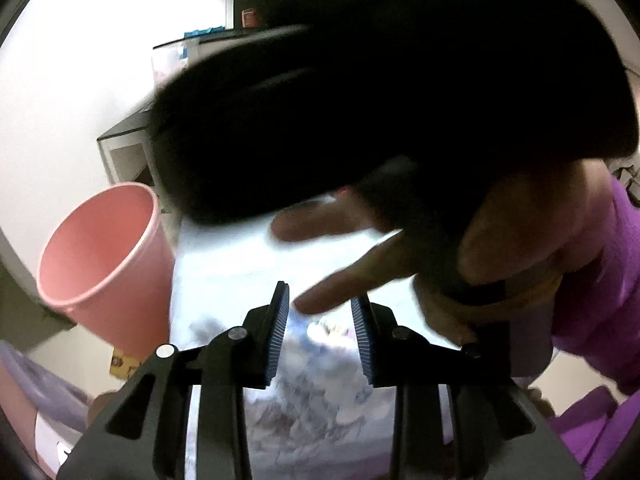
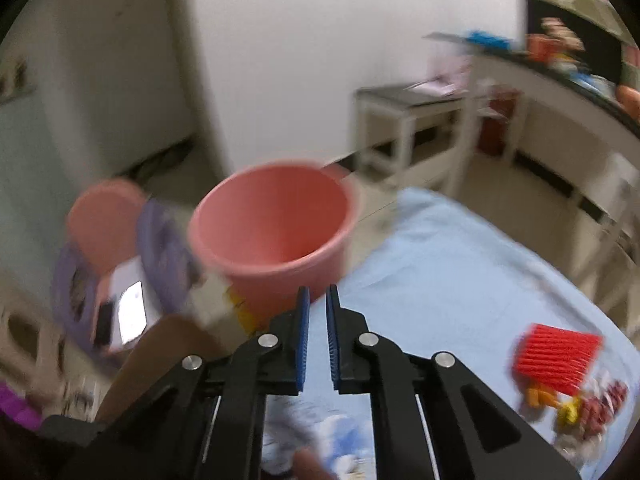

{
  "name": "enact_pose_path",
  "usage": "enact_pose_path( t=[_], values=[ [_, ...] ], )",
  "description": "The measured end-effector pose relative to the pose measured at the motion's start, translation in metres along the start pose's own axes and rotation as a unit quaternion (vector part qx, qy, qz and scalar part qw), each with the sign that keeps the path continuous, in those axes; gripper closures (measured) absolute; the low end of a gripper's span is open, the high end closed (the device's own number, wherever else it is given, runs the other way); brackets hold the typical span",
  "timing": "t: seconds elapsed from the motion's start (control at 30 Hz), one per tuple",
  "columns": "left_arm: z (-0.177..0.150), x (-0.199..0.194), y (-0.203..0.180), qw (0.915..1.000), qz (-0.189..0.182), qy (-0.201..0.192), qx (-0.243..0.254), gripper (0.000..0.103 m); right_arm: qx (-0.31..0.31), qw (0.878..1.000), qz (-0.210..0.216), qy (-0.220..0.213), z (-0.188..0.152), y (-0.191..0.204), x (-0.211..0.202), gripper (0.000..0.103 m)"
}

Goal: Collect trash
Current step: 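Lower the left tool onto the red foam net while right tool reaches the candy wrappers, then grasp the red foam net with left tool while right tool grasps the pink candy wrapper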

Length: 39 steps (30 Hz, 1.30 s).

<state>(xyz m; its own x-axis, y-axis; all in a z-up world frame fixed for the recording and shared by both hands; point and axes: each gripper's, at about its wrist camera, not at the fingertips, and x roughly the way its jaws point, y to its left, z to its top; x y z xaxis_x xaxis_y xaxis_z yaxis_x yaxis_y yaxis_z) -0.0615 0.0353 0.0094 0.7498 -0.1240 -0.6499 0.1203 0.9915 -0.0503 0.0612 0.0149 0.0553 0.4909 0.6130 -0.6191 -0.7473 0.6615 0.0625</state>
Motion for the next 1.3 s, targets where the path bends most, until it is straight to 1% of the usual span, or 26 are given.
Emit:
enact_pose_path(
  t=[0.07, 0.1, 0.13, 0.17, 0.2, 0.23, 0.3, 0.37, 0.47, 0.57, 0.67, 0.77, 0.83, 1.03, 1.07, 1.13, 1.17, 1.23, 1.3],
  values=[
    [0.006, 0.003, 0.002, 0.9998, -0.014, -0.008, -0.007, 0.072, 0.029, 0.998, -0.039, -0.035, 0.002, -0.025, -0.020, 0.093],
    [0.011, 0.008, 0.003, 0.9997, -0.020, -0.009, -0.010, 0.072, 0.045, 0.995, -0.067, -0.061, 0.002, -0.044, -0.037, 0.089],
    [0.015, 0.011, 0.004, 0.9995, -0.026, -0.009, -0.015, 0.072, 0.051, 0.993, -0.079, -0.070, 0.000, -0.054, -0.045, 0.072],
    [0.020, 0.014, 0.004, 0.9990, -0.036, -0.010, -0.022, 0.072, 0.059, 0.992, -0.092, -0.071, -0.003, -0.071, -0.055, 0.063],
    [0.026, 0.017, 0.003, 0.9981, -0.051, -0.014, -0.030, 0.072, 0.064, 0.991, -0.100, -0.068, -0.007, -0.083, -0.060, 0.059],
    [0.033, 0.018, -0.001, 0.9975, -0.058, -0.018, -0.037, 0.072, 0.070, 0.989, -0.115, -0.065, -0.013, -0.096, -0.066, 0.059],
    [0.041, 0.028, 0.001, 0.9959, -0.070, -0.026, -0.051, 0.072, 0.086, 0.984, -0.141, -0.062, -0.028, -0.118, -0.076, 0.059],
    [0.050, 0.031, -0.003, 0.9949, -0.077, -0.030, -0.057, 0.072, 0.107, 0.981, -0.153, -0.055, -0.044, -0.137, -0.084, 0.059],
    [0.065, 0.047, -0.011, 0.9953, -0.079, -0.028, -0.048, 0.072, 0.139, 0.974, -0.173, -0.041, -0.072, -0.162, -0.093, 0.059],
    [0.081, 0.060, -0.027, 0.9947, -0.094, -0.030, -0.028, 0.072, 0.169, 0.966, -0.193, -0.024, -0.098, -0.184, -0.099, 0.059],
    [0.093, 0.080, -0.036, 0.9939, -0.106, -0.023, -0.019, 0.072, 0.185, 0.962, -0.202, -0.013, -0.112, -0.196, -0.101, 0.059],
    [0.110, 0.103, -0.049, 0.9939, -0.108, -0.015, -0.013, 0.072, 0.199, 0.959, -0.203, -0.007, -0.122, -0.205, -0.101, 0.059],
    [0.118, 0.119, -0.055, 0.9949, -0.100, -0.012, -0.014, 0.072, 0.208, 0.956, -0.205, -0.006, -0.130, -0.210, -0.104, 0.059],
    [0.133, 0.161, -0.078, 0.9966, -0.082, 0.004, -0.010, 0.072, 0.228, 0.952, -0.202, -0.012, -0.132, -0.220, -0.101, 0.059],
    [0.133, 0.166, -0.080, 0.9968, -0.079, 0.008, -0.009, 0.072, 0.231, 0.952, -0.201, -0.014, -0.133, -0.221, -0.100, 0.059],
    [0.131, 0.178, -0.082, 0.9991, -0.040, 0.013, 0.005, 0.072, 0.239, 0.950, -0.199, -0.016, -0.133, -0.224, -0.099, 0.059],
    [0.128, 0.182, -0.080, 0.9994, -0.030, 0.015, 0.006, 0.072, 0.242, 0.950, -0.195, -0.015, -0.134, -0.225, -0.097, 0.059],
    [0.122, 0.193, -0.074, 0.9992, -0.022, 0.032, 0.003, 0.072, 0.245, 0.951, -0.190, -0.014, -0.134, -0.227, -0.094, 0.059],
    [0.116, 0.196, -0.065, 0.9990, -0.018, 0.039, -0.009, 0.074, 0.251, 0.951, -0.179, -0.012, -0.134, -0.229, -0.089, 0.059]
  ],
)
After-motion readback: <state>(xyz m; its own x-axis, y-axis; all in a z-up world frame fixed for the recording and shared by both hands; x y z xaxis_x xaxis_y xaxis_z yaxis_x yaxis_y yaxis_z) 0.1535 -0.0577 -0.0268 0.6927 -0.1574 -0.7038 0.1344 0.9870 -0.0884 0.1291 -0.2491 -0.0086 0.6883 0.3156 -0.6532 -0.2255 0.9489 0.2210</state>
